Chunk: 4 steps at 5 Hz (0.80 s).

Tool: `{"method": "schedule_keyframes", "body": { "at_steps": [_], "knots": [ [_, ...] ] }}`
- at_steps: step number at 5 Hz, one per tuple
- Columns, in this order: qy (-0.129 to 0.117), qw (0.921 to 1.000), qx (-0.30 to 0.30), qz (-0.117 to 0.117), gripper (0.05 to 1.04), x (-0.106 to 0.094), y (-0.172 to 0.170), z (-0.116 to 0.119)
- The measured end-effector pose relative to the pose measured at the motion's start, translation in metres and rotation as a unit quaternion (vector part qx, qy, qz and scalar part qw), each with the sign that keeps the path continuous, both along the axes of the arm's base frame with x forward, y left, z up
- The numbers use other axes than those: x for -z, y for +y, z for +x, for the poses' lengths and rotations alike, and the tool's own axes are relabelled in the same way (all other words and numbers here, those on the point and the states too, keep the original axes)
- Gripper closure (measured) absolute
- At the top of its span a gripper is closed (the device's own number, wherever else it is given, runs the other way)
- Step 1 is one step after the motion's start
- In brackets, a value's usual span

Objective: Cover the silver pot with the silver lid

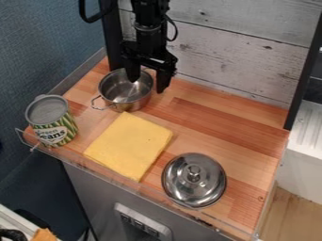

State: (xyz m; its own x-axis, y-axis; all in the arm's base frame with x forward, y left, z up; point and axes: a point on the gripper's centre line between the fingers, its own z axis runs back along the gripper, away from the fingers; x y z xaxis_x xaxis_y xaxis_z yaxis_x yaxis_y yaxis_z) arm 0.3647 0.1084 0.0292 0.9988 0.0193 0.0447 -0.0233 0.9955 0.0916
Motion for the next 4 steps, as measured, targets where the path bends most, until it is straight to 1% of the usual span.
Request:
{"method": "schedule_keyframes", "body": {
  "at_steps": [1, 2, 3, 4],
  "knots": [
    [0.016, 0.9999, -0.001, -0.006, 0.082, 0.013, -0.002, -0.005],
    [0.022, 0.9986, 0.045, -0.018, 0.082, 0.015, -0.031, -0.032],
    [-0.008, 0.9938, 0.110, -0.015, 0.082, -0.003, -0.066, -0.053],
    [-0.010, 0.9884, 0.149, -0.028, 0.082, -0.003, -0.087, -0.079]
  ]
}}
